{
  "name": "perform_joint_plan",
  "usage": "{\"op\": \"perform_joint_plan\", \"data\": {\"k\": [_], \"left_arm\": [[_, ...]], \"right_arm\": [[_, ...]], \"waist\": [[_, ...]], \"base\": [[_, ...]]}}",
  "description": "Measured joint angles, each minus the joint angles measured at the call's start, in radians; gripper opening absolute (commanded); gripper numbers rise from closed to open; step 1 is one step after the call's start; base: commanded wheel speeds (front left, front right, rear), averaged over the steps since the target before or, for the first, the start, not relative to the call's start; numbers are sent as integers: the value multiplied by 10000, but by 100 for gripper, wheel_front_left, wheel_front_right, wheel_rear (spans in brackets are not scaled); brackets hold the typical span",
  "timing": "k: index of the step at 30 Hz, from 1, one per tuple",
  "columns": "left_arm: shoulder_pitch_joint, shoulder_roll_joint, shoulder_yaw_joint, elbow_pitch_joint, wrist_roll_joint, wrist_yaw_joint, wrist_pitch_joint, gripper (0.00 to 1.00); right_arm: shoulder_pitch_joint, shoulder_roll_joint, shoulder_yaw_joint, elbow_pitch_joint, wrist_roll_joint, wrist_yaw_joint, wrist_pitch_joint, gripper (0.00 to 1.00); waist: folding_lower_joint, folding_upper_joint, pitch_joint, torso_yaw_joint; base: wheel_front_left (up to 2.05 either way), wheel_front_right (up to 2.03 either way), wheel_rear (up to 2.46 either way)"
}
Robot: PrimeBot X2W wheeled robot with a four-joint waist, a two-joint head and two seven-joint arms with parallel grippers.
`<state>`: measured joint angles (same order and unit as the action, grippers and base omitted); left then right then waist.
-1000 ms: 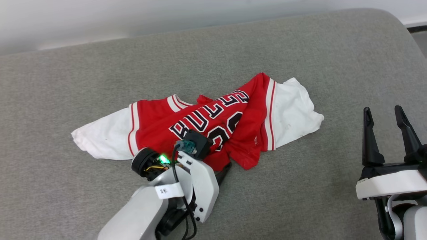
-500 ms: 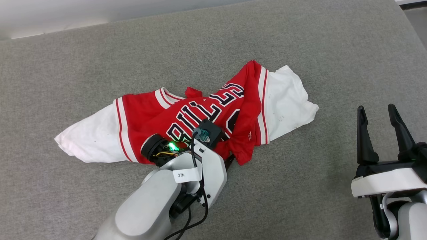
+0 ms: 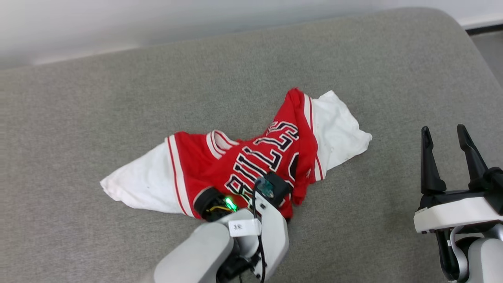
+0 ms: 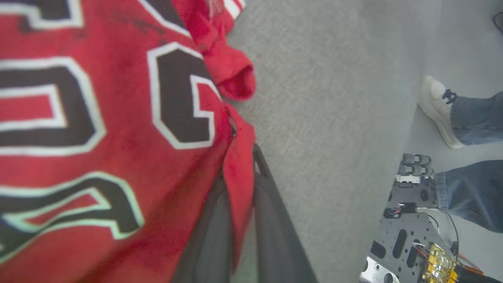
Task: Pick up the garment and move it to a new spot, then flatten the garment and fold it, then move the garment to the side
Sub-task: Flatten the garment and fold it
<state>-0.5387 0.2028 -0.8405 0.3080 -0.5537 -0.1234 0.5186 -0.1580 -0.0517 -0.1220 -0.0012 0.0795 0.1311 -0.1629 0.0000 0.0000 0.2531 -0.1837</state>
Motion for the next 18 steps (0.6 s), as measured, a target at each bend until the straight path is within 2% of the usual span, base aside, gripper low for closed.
{"op": "perform_joint_plan", "data": {"k": [11,18], "left_arm": [[1227,157,-1243,-1630,-671,-48,991,0],[1451,529,-1593,-1636,-541,-54,1103,0]], "right_arm": [[211,0,-21,-134,-13,0,226,100],[261,0,4,-159,-8,0,238,100]], "waist": [[0,0,-687,198],[0,0,-605,252]], "base": [[0,0,0],[0,0,0]]}}
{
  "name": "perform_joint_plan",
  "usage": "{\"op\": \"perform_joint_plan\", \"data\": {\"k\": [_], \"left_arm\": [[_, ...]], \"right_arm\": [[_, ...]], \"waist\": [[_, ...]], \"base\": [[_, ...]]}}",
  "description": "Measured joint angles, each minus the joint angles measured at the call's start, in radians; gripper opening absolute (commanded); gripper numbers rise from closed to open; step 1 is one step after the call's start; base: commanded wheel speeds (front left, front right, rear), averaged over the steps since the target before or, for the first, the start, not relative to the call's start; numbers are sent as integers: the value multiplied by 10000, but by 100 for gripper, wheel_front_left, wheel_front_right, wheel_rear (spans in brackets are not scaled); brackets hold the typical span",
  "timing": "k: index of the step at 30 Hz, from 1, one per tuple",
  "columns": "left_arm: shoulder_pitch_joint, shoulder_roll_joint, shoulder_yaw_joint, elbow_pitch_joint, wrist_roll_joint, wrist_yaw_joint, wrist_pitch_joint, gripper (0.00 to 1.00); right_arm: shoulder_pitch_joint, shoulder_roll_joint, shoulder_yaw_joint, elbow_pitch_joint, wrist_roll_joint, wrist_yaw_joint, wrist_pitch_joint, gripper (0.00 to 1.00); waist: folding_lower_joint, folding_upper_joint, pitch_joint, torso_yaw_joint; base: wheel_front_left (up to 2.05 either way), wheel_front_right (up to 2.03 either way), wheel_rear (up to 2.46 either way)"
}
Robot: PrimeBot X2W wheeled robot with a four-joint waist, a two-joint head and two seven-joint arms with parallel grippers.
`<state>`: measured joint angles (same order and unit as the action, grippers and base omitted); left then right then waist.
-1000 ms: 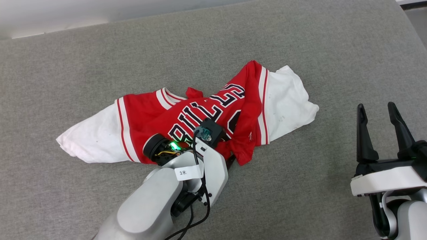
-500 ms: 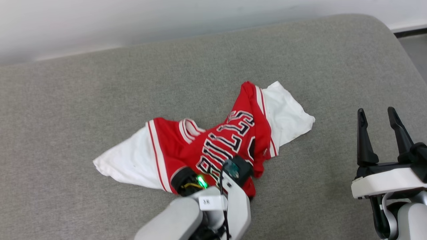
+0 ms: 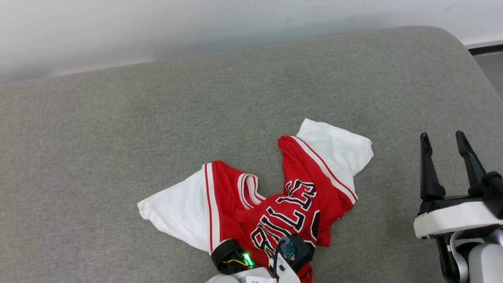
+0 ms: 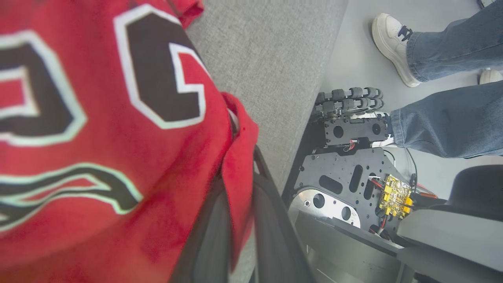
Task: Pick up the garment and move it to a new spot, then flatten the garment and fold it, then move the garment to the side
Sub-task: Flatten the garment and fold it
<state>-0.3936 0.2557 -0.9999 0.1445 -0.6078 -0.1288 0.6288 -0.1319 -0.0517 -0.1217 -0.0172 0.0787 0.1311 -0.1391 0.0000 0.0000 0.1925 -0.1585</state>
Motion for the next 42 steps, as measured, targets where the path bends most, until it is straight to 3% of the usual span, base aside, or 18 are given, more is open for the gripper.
{"op": "perform_joint_plan", "data": {"k": [1,2,10,14,25,29,34,42], "left_arm": [[1,-2,13,25,96,52,-165,74],[1,-10,50,54,165,86,-314,100],[0,-142,754,-215,-44,263,-1521,100],[-38,-82,1659,-844,-184,650,-2518,100],[244,1356,4736,-1845,-217,2017,-5377,100],[927,2086,5118,-1628,-359,2301,-5066,100],[1585,2792,4930,-1488,-660,2619,-3475,100],[1379,3103,4656,-1885,-633,2895,-2201,100]], "right_arm": [[0,0,0,8,0,0,4,100],[0,0,0,17,0,0,6,100],[95,0,-48,127,-82,0,92,100],[130,-15,-102,125,-86,0,165,100],[266,-65,19,0,-79,0,219,100],[298,-73,42,-88,-79,0,257,100],[324,-96,88,-259,-81,0,322,100],[338,-104,188,-387,-173,0,426,100]], "waist": [[0,0,10,12],[0,0,12,27],[0,0,-334,286],[0,0,-597,508],[-1,0,-1009,1077],[-1,0,-976,1174],[0,0,-754,1222],[-1,0,-111,1212]], "base": [[0,0,0],[0,0,0],[0,0,0],[0,0,0],[0,0,0],[0,0,0],[0,0,0],[0,0,0]]}}
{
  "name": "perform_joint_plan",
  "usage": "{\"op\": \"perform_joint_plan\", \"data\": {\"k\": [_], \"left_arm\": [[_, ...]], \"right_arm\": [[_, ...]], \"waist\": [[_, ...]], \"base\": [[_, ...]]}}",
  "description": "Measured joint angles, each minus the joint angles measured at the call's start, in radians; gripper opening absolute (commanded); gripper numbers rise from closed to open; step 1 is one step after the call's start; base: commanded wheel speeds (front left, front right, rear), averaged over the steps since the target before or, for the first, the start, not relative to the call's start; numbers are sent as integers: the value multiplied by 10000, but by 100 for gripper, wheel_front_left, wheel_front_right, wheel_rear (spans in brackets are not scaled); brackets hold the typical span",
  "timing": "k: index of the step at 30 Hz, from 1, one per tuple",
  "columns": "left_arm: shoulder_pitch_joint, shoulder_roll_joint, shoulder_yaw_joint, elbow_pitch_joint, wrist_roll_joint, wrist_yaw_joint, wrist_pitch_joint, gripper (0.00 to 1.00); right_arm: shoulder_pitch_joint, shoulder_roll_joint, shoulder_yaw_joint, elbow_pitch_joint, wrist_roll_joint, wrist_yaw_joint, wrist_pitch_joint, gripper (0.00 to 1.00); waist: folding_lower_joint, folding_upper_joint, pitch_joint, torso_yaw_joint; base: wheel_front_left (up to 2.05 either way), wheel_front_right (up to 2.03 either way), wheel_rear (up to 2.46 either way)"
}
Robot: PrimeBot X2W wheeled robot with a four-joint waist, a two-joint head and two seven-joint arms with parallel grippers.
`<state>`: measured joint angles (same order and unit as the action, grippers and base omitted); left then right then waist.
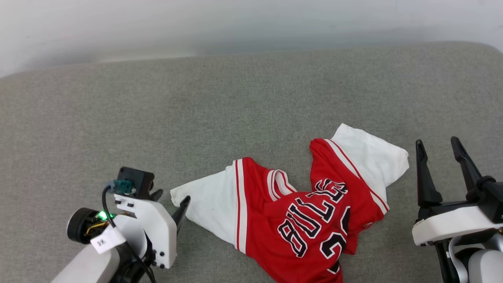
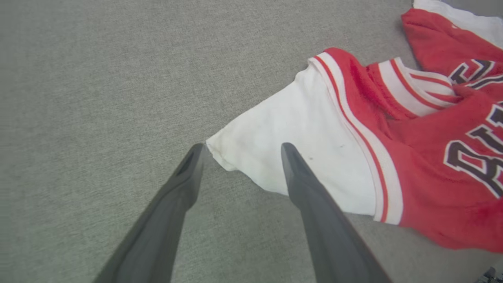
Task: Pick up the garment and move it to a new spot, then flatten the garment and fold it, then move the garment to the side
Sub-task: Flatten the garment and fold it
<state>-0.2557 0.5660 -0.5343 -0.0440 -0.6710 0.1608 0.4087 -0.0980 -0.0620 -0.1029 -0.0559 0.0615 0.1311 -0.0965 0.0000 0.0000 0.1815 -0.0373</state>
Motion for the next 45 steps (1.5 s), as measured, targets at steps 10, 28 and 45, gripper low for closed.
{"op": "perform_joint_plan", "data": {"k": [10,28,45], "left_arm": [[-576,-17,-134,1106,35,-75,430,100],[-799,-111,-146,2406,-12,-489,-504,0],[172,995,1360,-2211,-178,477,-1693,0]], "right_arm": [[-184,-23,94,-121,-31,0,-13,100],[-270,-658,535,174,-272,0,297,100],[-2441,-4265,2383,-566,2748,0,8303,100]], "waist": [[0,0,817,-259],[0,0,955,-452],[1,0,979,777]], "base": [[0,0,0],[0,0,0],[0,0,0]]}}
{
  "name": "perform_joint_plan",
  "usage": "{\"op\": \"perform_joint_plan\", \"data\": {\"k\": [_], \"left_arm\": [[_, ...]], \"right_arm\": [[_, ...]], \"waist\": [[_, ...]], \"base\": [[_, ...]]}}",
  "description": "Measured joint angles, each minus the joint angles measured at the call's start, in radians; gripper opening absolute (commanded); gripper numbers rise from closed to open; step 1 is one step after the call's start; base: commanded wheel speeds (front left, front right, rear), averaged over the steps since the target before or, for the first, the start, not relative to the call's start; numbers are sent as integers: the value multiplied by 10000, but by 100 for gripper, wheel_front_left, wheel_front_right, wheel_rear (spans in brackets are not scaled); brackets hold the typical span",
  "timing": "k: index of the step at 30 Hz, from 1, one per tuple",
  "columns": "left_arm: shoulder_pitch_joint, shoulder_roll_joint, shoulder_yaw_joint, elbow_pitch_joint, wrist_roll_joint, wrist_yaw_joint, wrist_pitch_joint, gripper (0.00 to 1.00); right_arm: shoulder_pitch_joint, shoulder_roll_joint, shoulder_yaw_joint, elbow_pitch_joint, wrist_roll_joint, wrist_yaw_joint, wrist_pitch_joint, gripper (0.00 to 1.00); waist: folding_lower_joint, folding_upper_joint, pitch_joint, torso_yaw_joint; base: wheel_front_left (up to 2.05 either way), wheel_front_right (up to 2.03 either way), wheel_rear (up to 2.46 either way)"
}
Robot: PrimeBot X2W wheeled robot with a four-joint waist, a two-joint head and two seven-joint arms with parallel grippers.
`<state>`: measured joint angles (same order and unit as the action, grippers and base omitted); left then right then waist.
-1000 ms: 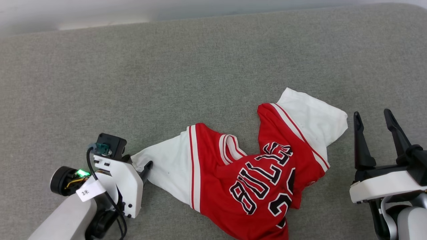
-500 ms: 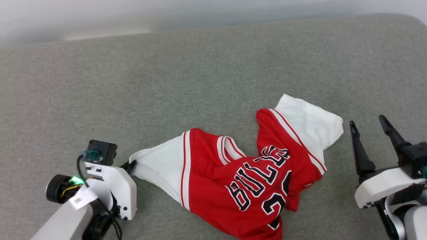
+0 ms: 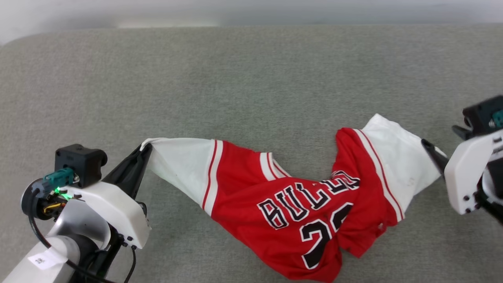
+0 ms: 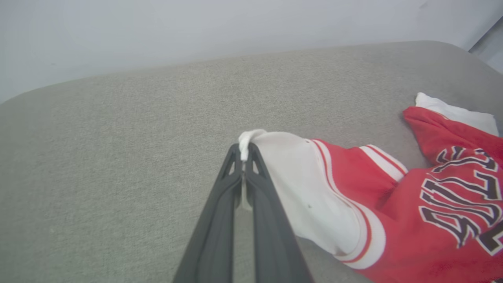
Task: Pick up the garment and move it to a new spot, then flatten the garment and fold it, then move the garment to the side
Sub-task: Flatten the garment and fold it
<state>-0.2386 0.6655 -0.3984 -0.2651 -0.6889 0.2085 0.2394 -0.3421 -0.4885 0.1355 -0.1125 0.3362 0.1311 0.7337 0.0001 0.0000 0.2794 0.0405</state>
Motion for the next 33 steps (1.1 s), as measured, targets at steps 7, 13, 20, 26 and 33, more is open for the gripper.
{"op": "perform_joint_plan", "data": {"k": [7,13,20,26,33], "left_arm": [[110,123,-215,-1223,268,117,115,0],[-87,-161,-554,-1685,399,29,115,0],[-384,-491,-943,-1831,500,-151,111,0],[-504,-631,-1020,-1657,410,-238,23,0],[-506,-610,-943,-1436,332,-265,-65,0]], "right_arm": [[-1828,-591,558,725,596,0,2516,100],[-2368,-821,951,1779,650,0,3327,100],[-2368,-953,1034,2556,702,-2,3091,100],[-2302,-1369,1499,2677,717,-17,2867,100],[-2227,-1300,1618,3012,926,0,2224,0]], "waist": [[0,0,567,752],[0,-1,1011,1423],[0,0,1479,2016],[-1,0,1797,2324],[-1,0,1660,2312]], "base": [[0,0,0],[0,0,0],[0,0,0],[0,0,0],[0,0,0]]}}
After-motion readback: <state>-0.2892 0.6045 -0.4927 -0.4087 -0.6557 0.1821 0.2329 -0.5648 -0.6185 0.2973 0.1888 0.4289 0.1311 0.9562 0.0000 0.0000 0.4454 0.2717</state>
